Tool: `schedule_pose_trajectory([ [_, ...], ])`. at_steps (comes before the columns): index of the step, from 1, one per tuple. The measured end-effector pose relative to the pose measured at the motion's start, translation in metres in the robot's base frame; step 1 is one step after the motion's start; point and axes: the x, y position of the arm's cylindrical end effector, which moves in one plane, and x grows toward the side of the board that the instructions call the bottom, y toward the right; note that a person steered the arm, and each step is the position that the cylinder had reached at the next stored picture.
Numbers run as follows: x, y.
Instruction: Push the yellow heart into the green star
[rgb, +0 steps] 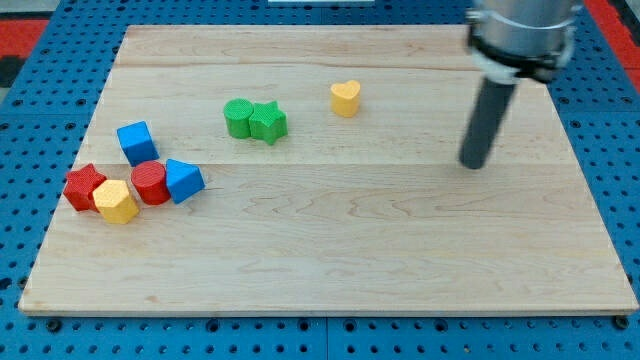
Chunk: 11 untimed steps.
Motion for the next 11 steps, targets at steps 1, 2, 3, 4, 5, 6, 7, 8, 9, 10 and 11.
schedule_pose_trajectory([
  [1, -0.027, 0.048],
  [2, -0.052, 0.048],
  [3, -0.063, 0.075],
  [4, -0.075, 0.106],
  [5, -0.105, 0.103],
  [6, -0.147, 0.065],
  [7, -0.153, -0.025],
  [8, -0.14, -0.082],
  [9, -0.124, -0.129],
  [10, -0.107, -0.176],
  [11, -0.085, -0.215],
])
